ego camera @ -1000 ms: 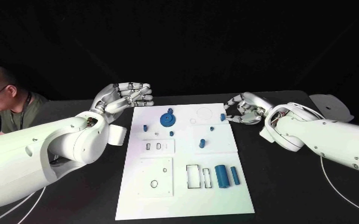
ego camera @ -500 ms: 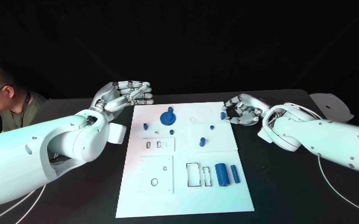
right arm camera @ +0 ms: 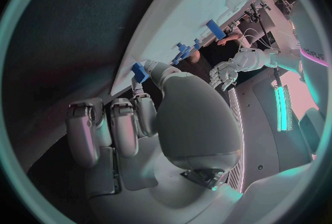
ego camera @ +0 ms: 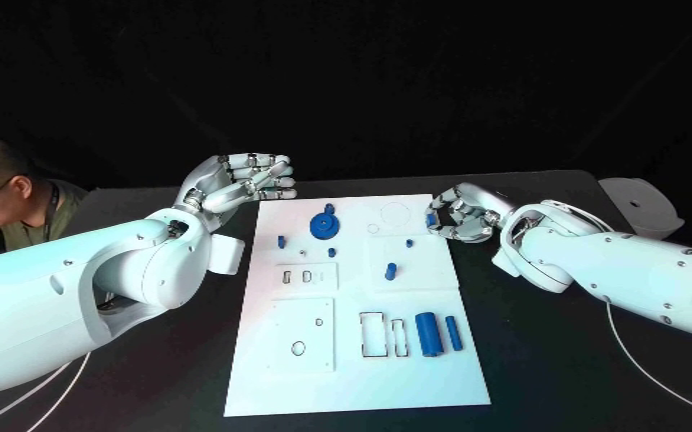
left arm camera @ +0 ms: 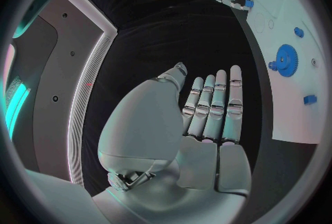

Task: Assemble the parts on the task board

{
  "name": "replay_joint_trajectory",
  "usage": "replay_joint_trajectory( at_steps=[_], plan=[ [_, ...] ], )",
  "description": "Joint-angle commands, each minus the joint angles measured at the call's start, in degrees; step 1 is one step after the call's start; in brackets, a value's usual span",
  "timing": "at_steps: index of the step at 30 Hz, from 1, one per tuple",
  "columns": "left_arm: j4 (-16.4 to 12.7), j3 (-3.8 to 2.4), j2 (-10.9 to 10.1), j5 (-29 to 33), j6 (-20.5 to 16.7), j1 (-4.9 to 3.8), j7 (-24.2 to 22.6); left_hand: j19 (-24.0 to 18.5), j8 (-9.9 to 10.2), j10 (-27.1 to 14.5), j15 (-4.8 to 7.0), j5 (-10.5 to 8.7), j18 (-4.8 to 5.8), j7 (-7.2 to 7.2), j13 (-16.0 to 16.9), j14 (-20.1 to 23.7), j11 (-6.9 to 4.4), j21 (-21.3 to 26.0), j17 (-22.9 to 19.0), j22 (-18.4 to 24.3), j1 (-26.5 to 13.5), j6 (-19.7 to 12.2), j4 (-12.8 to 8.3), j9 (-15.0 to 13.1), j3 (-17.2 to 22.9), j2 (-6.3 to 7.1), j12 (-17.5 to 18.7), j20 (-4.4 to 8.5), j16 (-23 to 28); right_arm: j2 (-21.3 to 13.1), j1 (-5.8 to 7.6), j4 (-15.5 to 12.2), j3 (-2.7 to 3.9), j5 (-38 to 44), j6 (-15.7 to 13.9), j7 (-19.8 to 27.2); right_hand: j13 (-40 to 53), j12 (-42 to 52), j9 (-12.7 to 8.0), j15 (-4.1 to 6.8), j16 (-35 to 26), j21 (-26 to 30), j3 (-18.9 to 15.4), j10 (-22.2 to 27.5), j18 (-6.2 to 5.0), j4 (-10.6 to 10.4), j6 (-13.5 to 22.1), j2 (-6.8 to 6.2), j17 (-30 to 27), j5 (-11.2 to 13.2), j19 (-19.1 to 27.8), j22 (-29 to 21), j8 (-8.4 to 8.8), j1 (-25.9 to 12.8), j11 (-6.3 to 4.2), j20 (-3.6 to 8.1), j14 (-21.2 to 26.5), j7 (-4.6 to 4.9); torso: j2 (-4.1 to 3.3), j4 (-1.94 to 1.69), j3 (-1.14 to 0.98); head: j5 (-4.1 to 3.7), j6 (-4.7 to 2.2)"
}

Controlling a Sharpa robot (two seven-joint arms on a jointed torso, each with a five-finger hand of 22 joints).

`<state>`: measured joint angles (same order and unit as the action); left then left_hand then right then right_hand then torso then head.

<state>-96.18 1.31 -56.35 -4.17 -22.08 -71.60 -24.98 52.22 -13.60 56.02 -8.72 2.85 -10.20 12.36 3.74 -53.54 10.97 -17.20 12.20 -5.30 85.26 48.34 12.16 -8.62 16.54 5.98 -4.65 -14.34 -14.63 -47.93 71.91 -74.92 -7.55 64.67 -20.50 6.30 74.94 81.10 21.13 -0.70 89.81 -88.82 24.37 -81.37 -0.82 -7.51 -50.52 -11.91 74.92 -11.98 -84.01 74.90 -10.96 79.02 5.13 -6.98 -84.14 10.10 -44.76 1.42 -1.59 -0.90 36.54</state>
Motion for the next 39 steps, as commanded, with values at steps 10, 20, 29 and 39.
replay_joint_trajectory(
  at_steps=[10,20,29,39],
  plan=[
    [-0.02,-0.04,0.08,-0.10,0.89,-0.03,-0.52,0.31,0.31,0.07,-0.01,0.25,-0.30,1.63,0.06,0.42,0.17,0.17,0.05,0.09,0.13,-0.09,-0.05,0.10,0.17,0.48,0.17,-0.09,0.34,0.50,-0.40,0.42,-0.04,0.63,-1.20,-0.85,6.26,0.51,0.26,-0.20,0.19,-0.50,1.07,-0.51,0.61,0.06,-1.65,1.23,15.08,-0.12,-5.48,14.53,-0.99,-0.09,-0.18,-0.04,-5.86,-0.31,0.00,0.06,-0.02,-0.16,0.06],
    [0.02,-0.04,0.08,-0.10,0.89,-0.03,-0.42,0.32,0.33,0.09,-0.02,0.25,-0.30,1.64,0.06,0.42,0.17,0.18,0.08,0.11,0.13,-0.08,-0.09,0.10,0.22,0.46,0.21,-0.09,0.39,0.65,-0.45,0.38,-0.04,-0.33,-3.09,-0.17,6.91,1.17,1.13,0.67,0.19,-0.87,1.86,-1.23,0.72,-0.08,-4.61,2.74,15.08,0.26,-5.76,14.84,-3.24,-0.80,-1.25,0.63,-5.86,-1.64,0.00,0.04,0.01,-0.27,0.14],
    [0.08,-0.03,0.09,-0.10,0.90,-0.03,-0.37,0.32,0.33,0.09,-0.02,0.25,-0.30,1.64,0.06,0.42,0.17,0.18,0.08,0.11,0.13,-0.08,-0.09,0.10,0.22,0.46,0.21,-0.09,0.39,0.53,-0.46,0.09,-0.03,-1.45,-8.43,0.21,7.37,1.57,2.59,1.95,0.19,-1.13,2.46,-1.86,0.81,0.32,-6.53,4.45,15.08,-0.82,-5.96,15.06,-6.24,-1.00,-2.64,1.83,-5.86,-3.19,0.02,0.02,0.03,-0.51,0.10],
    [0.53,-0.03,0.18,-0.10,0.93,-0.03,-0.34,0.32,0.33,0.09,-0.02,0.25,-0.30,1.64,0.06,0.42,0.17,0.18,0.08,0.11,0.13,-0.08,-0.09,0.10,0.22,0.46,0.21,-0.09,0.39,-0.82,-0.37,-5.18,0.07,-1.30,-10.77,-1.06,7.37,1.50,3.10,2.19,0.19,-1.18,2.68,-1.91,0.82,0.34,-5.81,4.94,15.08,-2.11,-5.99,15.10,-7.03,-1.56,-2.86,2.18,-5.86,-3.35,0.29,0.15,0.07,-0.14,0.20]
  ],
)
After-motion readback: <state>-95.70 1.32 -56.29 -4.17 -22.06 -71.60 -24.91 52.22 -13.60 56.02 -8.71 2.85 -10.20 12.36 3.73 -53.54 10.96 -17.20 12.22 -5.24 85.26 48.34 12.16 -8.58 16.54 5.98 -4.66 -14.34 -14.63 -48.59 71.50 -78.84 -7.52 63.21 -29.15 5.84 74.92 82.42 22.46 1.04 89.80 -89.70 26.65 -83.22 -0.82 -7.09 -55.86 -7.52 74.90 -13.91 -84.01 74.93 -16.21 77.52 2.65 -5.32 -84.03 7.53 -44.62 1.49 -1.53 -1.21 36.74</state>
